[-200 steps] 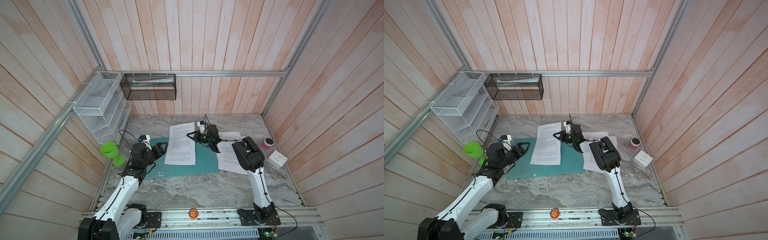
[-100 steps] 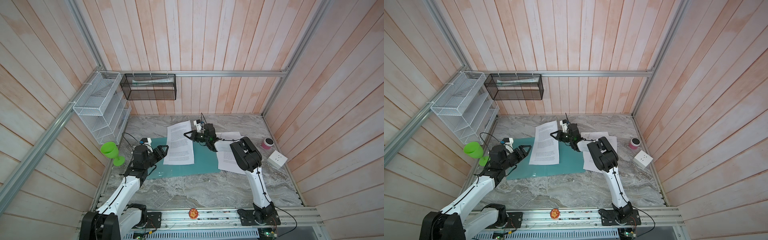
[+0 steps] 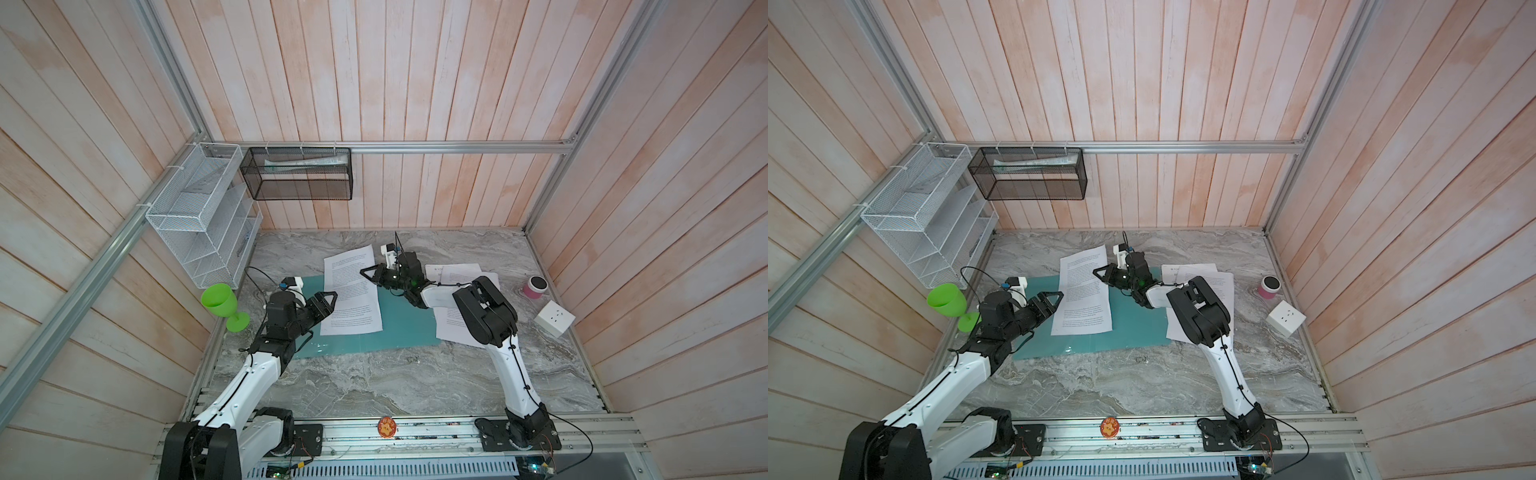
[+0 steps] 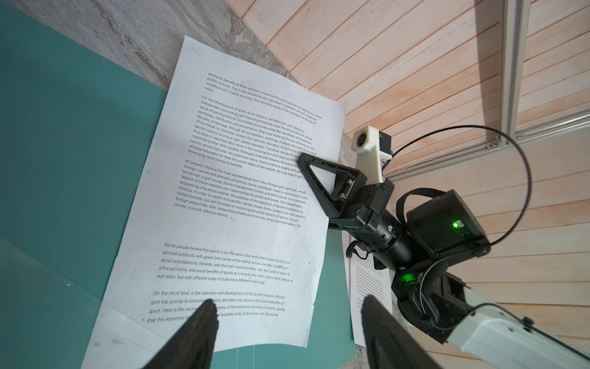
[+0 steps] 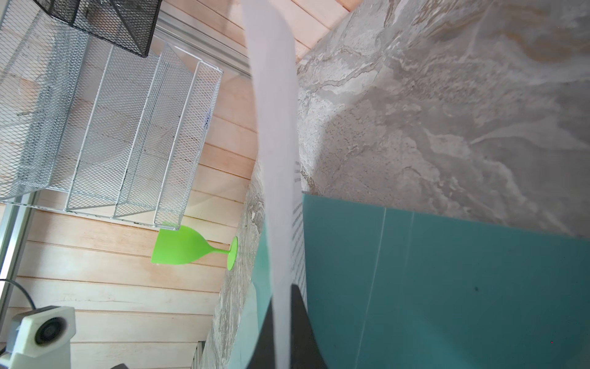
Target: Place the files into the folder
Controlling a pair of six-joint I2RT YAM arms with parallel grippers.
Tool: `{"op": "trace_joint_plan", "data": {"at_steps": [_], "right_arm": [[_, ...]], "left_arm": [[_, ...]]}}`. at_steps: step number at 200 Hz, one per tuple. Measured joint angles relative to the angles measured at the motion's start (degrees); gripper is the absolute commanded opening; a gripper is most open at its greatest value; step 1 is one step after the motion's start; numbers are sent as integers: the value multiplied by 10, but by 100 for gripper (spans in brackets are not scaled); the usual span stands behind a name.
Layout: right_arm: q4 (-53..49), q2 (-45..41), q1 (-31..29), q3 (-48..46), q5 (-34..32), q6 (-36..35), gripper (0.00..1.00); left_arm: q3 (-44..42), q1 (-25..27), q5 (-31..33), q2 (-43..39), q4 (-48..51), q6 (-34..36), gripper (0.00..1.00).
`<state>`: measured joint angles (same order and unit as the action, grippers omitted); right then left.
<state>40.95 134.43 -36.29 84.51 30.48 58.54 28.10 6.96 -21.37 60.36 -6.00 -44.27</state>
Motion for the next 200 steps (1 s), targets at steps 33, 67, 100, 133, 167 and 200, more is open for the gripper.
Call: {"op": "trace_joint_plan", "data": {"at_steps": [33,67,100,133,167,200], "right_arm": [[2,15,-3,15,-11,15,0],[0,22,-6,26,-23,25,0],[-7,31,-6,57,-31,28,0],[-10,46,-6,88,-36,30,0],[-20,55,-6,97,-37,33,0],[-23,56,-10,97,-45,42,0]], "left_arm": [[-6,0,1,0,-3,-3,73],[-10,0,2,0,-5,-4,73],[-10,0,3,0,-5,-4,73],[-10,0,3,0,-5,-4,73],[-10,0,5,0,-5,-4,73],[-10,0,7,1,-5,-6,73]]}}
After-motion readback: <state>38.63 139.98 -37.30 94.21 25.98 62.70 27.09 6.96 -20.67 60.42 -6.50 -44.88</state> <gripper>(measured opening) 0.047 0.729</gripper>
